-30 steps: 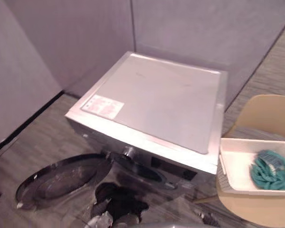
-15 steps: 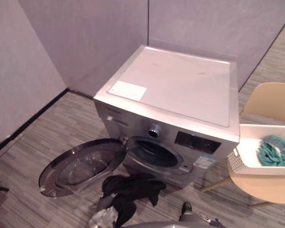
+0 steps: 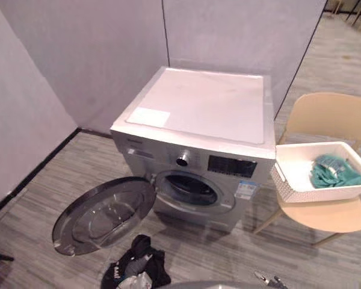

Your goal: Pick up the laundry basket with both hands and put the clothes into the washing machine.

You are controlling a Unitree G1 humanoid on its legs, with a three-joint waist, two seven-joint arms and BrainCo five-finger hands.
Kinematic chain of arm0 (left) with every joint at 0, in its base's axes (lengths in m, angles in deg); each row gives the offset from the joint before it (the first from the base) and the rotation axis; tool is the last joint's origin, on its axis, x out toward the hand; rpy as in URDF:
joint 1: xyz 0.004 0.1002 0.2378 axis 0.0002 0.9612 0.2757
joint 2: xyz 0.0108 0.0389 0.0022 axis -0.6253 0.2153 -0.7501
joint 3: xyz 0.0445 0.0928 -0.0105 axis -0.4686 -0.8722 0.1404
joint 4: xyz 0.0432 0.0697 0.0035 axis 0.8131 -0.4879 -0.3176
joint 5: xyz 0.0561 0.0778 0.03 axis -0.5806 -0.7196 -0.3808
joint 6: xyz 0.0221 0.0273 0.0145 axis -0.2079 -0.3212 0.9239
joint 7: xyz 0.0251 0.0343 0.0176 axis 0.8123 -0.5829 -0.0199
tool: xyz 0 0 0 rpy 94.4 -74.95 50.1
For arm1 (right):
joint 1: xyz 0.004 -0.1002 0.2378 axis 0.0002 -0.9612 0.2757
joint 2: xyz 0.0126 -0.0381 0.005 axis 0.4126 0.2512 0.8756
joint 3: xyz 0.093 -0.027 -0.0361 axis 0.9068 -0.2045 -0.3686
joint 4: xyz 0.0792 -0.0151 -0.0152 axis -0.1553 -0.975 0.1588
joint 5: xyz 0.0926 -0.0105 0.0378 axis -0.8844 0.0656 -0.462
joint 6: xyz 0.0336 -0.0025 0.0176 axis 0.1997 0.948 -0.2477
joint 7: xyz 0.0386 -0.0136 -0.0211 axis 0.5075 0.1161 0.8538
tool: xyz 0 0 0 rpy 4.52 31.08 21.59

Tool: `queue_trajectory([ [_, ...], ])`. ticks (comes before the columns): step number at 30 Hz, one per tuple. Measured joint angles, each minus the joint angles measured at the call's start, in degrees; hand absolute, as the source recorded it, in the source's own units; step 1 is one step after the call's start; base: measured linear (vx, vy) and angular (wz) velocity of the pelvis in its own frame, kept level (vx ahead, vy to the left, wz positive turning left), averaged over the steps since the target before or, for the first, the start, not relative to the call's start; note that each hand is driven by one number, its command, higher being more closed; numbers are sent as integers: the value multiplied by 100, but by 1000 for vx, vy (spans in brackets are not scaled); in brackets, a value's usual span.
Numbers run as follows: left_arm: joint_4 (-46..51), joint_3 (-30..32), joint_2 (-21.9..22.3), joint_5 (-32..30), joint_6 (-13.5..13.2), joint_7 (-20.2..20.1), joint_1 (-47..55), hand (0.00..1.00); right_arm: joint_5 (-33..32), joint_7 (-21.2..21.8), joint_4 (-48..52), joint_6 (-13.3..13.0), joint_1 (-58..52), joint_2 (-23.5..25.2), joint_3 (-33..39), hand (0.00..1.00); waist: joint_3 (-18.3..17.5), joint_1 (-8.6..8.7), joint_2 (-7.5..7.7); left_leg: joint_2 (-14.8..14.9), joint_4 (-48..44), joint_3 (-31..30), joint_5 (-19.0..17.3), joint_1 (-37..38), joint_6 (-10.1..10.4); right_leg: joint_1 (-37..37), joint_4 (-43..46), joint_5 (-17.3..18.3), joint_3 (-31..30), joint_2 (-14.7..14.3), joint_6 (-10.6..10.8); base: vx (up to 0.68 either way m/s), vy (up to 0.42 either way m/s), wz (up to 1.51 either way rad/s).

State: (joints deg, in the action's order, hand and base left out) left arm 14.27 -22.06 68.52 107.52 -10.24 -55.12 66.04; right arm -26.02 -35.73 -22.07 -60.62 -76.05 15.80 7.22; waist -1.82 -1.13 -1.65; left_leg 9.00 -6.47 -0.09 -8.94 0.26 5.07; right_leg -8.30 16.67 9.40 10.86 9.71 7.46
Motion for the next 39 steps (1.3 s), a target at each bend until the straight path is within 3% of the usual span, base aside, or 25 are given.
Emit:
queue_trajectory([
  [5, -176, 4, -75, 7, -3, 11, -95, 100, -3, 3, -69, -5, 41, 10, -7, 0, -86, 27, 34, 14, 208, 41, 95, -104, 93, 344, -1304, -845, -2, -151, 30, -27, 56, -8],
  [7, -208, -23, -263, 6, -5, 11, -134, 100, -3, 9, -120, -4, 34, 109, -13, 0, -64, 26, 181, -62, 239, 61, 133, -195, 127, 477, -1827, -1176, 1, -127, 27, -72, 103, -2],
  [10, -209, -53, -422, 6, -6, 11, -222, 100, -3, 9, -154, -14, 43, 103, -13, 0, 20, 44, 275, -106, 230, 54, 185, -268, 135, 492, -2000, -1306, 9, -105, 27, -63, 30, 2],
  [13, -207, -63, -416, 8, -31, 15, -522, 100, -4, 5, -133, -36, 218, 28, -14, 0, 365, 48, 206, -103, 184, 49, 233, -329, 155, 412, -1914, -1322, -10, -101, 16, -96, -12, -1],
  [16, -85, -281, -396, 20, -83, 45, -1245, 100, -4, -5, 337, -103, 578, -20, -215, 0, 985, 18, 145, -37, -189, 178, 277, -889, 200, -435, -1208, -1234, -186, -90, -58, -192, -21, -22],
  [18, 227, -440, -384, 67, -162, 189, -1863, 100, -7, -13, 713, -128, 933, -12, -467, 0, 1446, 23, 216, 55, -787, 392, 154, -1530, 243, -1272, -520, -1123, -458, -128, -131, -290, -31, -46],
  [24, 1166, -749, -65, 556, -282, 552, -3330, 100, -268, -163, 1682, -252, 1376, -16, -1050, 0, 1796, 40, 503, 433, -2639, 487, -588, -3185, 258, -2951, 858, -742, -786, -354, -241, -212, -38, -36],
  [29, 1356, -818, -28, 826, -330, 838, -4643, 100, -424, -277, 2270, -255, 1648, -5, -1141, 0, 2057, 55, 507, 523, -3370, 475, -763, -4007, 249, -3770, 1393, -750, -869, -372, -242, -86, 4, -14],
  [34, 1469, -217, -482, 1451, -449, 1146, -5908, 100, -462, -334, 2776, -356, 1755, 40, -1141, 0, 2217, 105, 558, 706, -3853, 469, -922, -4737, 237, -4416, 1508, -853, -948, -510, -243, -21, 14, -20],
  [36, 1331, 85, -963, 1692, -533, 1172, -6548, 100, -527, -348, 2921, -407, 1779, 75, -1139, 0, 2305, 193, 616, 805, -4005, 476, -948, -5076, 208, -4688, 1491, -959, -968, -593, -264, 7, 0, -20],
  [39, 662, 294, -1606, 1813, -547, 1177, -7451, 100, -651, -350, 2955, -473, 1799, 70, -1109, 0, 2513, 187, 700, 961, -4324, 457, -1014, -5480, 208, -5013, 1498, -1060, -992, -773, -292, 2, 15, -30],
])
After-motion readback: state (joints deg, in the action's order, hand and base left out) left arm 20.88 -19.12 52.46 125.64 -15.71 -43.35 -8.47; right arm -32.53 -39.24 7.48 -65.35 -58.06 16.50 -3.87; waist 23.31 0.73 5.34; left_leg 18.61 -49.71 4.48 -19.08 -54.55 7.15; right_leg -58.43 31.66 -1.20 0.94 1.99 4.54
